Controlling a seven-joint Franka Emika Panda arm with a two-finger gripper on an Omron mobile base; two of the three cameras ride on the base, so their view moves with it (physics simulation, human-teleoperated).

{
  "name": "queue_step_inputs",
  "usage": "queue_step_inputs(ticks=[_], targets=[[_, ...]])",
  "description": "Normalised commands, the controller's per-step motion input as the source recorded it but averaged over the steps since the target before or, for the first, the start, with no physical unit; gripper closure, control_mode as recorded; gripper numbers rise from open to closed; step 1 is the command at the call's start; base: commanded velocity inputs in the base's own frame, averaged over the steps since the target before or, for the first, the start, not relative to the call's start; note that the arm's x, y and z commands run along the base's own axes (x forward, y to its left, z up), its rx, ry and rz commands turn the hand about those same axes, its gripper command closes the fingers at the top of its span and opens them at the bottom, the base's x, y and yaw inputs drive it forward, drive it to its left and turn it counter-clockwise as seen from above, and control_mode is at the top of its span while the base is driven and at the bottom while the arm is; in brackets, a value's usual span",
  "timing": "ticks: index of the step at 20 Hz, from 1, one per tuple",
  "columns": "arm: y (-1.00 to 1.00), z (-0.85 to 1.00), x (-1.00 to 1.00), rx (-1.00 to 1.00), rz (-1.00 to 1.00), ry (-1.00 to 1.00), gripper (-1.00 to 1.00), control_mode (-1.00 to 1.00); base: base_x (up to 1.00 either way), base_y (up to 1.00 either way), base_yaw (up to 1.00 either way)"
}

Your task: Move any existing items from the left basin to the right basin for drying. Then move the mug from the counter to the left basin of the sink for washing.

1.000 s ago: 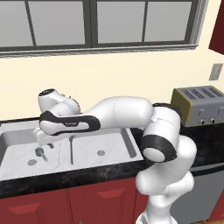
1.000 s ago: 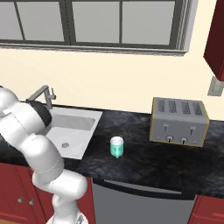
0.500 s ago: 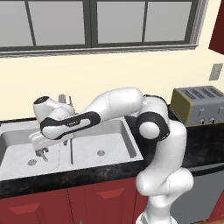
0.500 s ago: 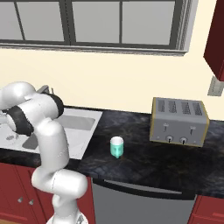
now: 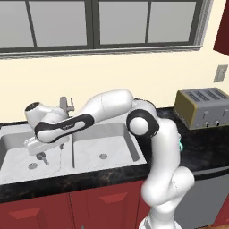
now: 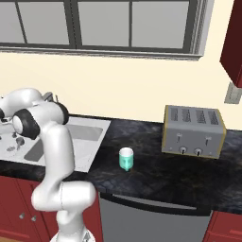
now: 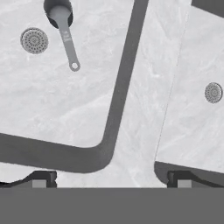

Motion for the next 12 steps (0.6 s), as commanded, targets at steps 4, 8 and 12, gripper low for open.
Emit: queue_step_inputs(ticks=[4, 8, 12], targets=[[0.0, -0.26, 0.31, -0.04, -0.03, 0.0, -1.0, -1.0, 0.0, 0.0, 0.0], [0.0, -0.3, 0.17, -0.01, -0.01, 0.0, -1.0, -1.0, 0.0, 0.0, 0.0], [0.03, -0.34, 0.1, 0.0, 0.0, 0.0, -1.0, -1.0, 0.0, 0.0, 0.0]])
